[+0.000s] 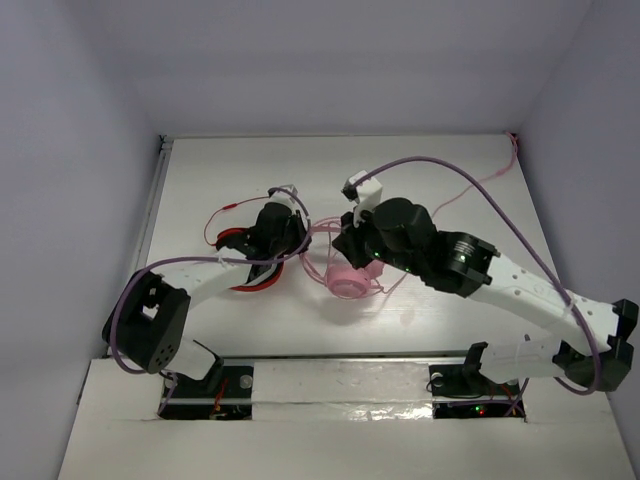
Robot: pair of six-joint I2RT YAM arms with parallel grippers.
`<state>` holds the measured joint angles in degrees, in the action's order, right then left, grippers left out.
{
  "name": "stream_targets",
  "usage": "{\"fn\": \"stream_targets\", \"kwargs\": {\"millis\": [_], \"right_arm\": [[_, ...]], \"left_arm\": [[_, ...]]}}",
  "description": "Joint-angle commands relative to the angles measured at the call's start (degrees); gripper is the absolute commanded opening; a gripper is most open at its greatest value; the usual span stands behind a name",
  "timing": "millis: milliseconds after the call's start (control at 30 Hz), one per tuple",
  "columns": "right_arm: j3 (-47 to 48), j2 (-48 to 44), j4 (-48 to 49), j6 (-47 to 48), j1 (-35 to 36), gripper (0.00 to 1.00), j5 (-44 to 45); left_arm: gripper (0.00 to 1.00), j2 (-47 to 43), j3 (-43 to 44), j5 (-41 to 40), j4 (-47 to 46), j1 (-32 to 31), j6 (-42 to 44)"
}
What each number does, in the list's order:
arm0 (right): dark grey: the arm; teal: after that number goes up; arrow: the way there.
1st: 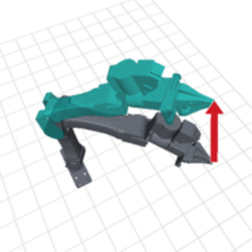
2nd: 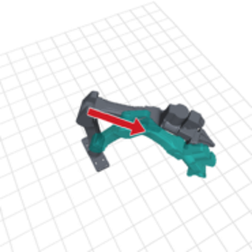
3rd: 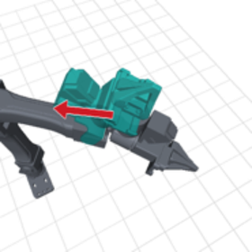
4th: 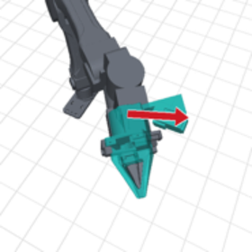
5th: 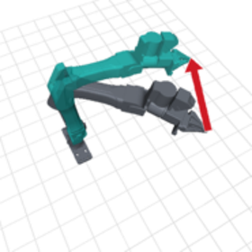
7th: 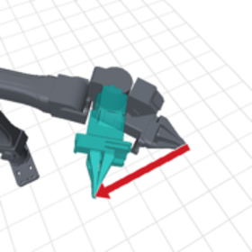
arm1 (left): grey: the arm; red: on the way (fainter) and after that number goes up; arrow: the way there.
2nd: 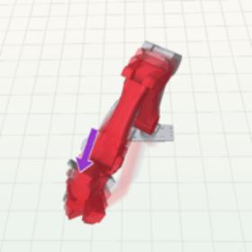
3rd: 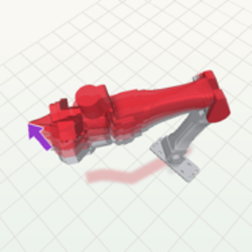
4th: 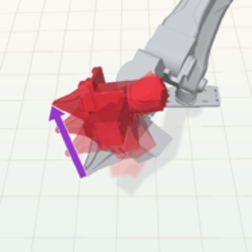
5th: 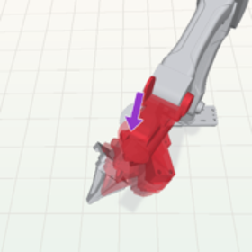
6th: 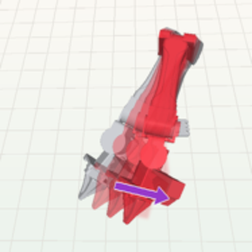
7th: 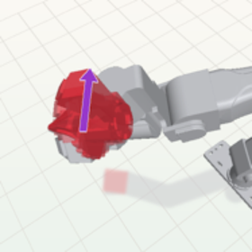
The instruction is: Wrap the headphones
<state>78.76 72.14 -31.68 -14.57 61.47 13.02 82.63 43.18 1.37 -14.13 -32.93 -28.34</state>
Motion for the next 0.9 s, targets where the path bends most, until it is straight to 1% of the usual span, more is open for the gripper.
{"fn": "stream_targets", "kwargs": {"millis": [0,33,100,167,200,233,300,367,400,500,533,700,867], "right_arm": [[-2.90,-4.72,-0.05,-0.54,0.40,0.00,-5.00],[-3.69,-5.16,-0.57,-0.64,0.40,0.00,-7.54],[-5.19,-6.13,-1.89,-0.90,0.40,0.00,-7.92],[-5.90,-6.13,-3.73,-0.90,0.40,0.00,-6.52],[-5.90,-6.13,-5.57,-0.99,0.40,0.00,-5.12],[-6.07,-6.13,-6.37,-1.16,0.40,0.00,-0.93],[-6.08,-5.87,-8.30,-1.60,0.40,0.00,3.83],[-6.16,-5.70,-8.31,-1.52,-0.12,0.00,9.36],[-5.73,-5.52,-7.96,-1.69,-0.82,0.00,10.27],[-5.37,-4.73,-6.82,-1.43,-1.44,0.00,14.66],[-5.02,-3.94,-7.08,-1.43,-1.44,0.00,17.37],[-5.55,-3.67,-8.92,-1.52,-2.58,0.00,23.98],[-7.65,-5.60,-7.52,-2.30,-4.51,0.00,26.62]], "left_arm": [[0.00,-4.85,0.59,-5.58,0.24,-0.21,0.03],[0.00,-4.93,0.77,-5.85,0.68,-0.21,0.38],[0.00,-4.94,1.38,-5.58,1.29,-0.21,1.27],[0.00,-4.85,1.82,-4.89,1.47,-0.21,2.14],[0.00,-4.93,1.65,-4.19,1.21,-0.21,2.49],[0.00,-4.93,1.56,-3.48,0.86,-0.21,2.85],[0.00,-4.93,1.47,-1.63,0.86,-1.34,3.81],[0.00,-4.93,1.47,1.51,1.21,-1.96,3.99],[0.00,-5.02,1.47,2.32,1.47,-2.49,4.25],[0.00,-5.81,1.82,3.73,2.70,-4.24,4.69],[0.00,-6.25,2.00,3.82,3.66,-4.86,4.96],[0.00,-9.06,3.67,4.96,7.62,-6.01,6.01],[0.00,-10.90,4.28,9.00,8.15,-6.01,5.58]]}}
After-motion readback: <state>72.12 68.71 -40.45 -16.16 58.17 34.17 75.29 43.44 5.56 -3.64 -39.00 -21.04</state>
